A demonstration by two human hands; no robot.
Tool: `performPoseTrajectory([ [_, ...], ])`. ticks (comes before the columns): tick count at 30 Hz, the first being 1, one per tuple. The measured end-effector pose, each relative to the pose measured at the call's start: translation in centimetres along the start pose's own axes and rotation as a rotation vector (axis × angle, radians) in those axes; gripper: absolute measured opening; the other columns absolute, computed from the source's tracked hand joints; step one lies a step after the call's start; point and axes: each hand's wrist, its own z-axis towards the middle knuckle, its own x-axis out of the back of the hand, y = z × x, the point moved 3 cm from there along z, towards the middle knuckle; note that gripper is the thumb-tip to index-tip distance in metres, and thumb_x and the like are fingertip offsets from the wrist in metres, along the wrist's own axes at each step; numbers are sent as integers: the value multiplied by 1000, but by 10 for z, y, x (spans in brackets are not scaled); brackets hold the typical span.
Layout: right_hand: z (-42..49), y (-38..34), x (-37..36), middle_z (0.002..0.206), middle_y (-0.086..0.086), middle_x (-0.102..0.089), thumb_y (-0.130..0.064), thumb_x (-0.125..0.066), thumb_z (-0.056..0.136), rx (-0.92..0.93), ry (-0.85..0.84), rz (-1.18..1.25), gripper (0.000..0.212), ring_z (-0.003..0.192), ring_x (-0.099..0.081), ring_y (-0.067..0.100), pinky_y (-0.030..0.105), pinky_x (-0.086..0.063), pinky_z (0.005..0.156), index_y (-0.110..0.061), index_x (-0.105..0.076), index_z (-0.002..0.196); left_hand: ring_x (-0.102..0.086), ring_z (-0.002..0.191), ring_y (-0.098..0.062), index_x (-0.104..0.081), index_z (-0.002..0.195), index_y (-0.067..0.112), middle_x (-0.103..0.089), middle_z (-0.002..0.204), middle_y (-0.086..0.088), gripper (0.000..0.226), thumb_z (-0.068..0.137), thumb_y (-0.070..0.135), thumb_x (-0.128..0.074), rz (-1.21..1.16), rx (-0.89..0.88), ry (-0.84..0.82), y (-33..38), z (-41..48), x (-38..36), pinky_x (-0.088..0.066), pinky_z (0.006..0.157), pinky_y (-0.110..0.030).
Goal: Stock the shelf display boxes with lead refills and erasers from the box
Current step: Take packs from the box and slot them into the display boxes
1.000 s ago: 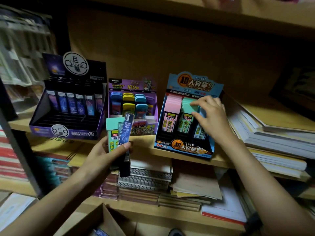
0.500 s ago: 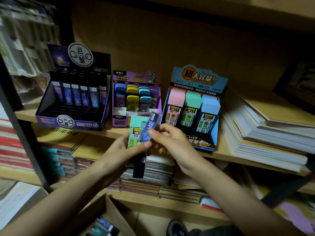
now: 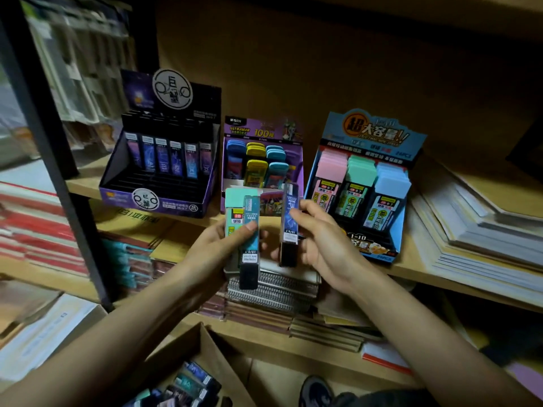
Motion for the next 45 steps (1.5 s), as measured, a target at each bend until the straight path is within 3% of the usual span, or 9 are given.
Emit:
performPoseTrajectory([
  [3,4,3,-7,82,2,-58,-25,-47,98,22,-131,-149,27,47,-49,13,22,-40,41,-25,-56,123,-66,71,-13,-59,108,11,-69,85,-6,22,88,21,-55,-10,-55,49,8,-3,11,-52,58,-24],
  [7,10,7,-26,61,-11,-59,-20,-64,88,78,-304,-375,9,41,-40,6,17,-32,39,-20,-72,84,-65,66,-13,-59,104,9,-67,82,-6,18,91,20,-54,-93,-50,137,17,-7,28,-53,56,-24],
  [10,14,7,-41,52,-13,-57,-21,-70,83,61,-336,-463,10,40,-40,6,16,-30,40,-16,-70,75,-68,71,-16,-60,108,7,-70,83,-7,26,89,25,-56,-115,-28,100,22,-12,40,-57,63,-29],
  [13,21,6,-50,50,-24,-57,-20,-72,81,33,-297,-473,14,38,-40,5,15,-31,38,-9,-66,75,-71,83,-22,-60,114,12,-73,94,-8,36,83,30,-60,-80,1,74,21,-16,51,-59,70,-37],
  [18,30,5,-61,51,-8,-54,-17,-75,77,-26,-252,-426,16,42,-42,7,16,-31,37,-11,-60,80,-72,85,-22,-58,113,13,-74,95,-7,41,73,17,-69,-14,-25,37,21,-29,65,-57,61,-28],
  [23,45,4,-68,75,7,-69,4,-60,85,-34,-179,5,11,63,-66,11,16,-52,55,-2,-62,94,-72,81,-21,-58,114,9,-74,95,-9,48,70,24,-72,-36,-77,202,28,-33,89,-59,61,-29],
  [31,66,-28,-68,92,6,-70,-4,-63,85,158,162,-77,25,66,-67,10,18,-53,57,-2,-59,109,-71,74,-10,-61,113,10,-74,85,-3,33,85,27,-60,-198,-96,276,43,-31,108,-56,56,-24],
  [39,111,-110,-97,92,-8,-64,-15,-72,80,621,280,-897,19,83,-61,4,14,-48,70,-21,-62,94,-70,77,-8,-57,117,16,-74,86,3,40,78,29,-57,-66,-176,305,52,-39,132,-55,64,-28],
  [45,149,-100,-115,105,8,-67,-12,-75,78,606,233,-1202,24,92,-59,18,27,-47,78,-15,-66,100,-71,77,-7,-57,114,19,-75,88,5,40,76,32,-58,-50,-199,358,56,-42,148,-52,67,-29],
])
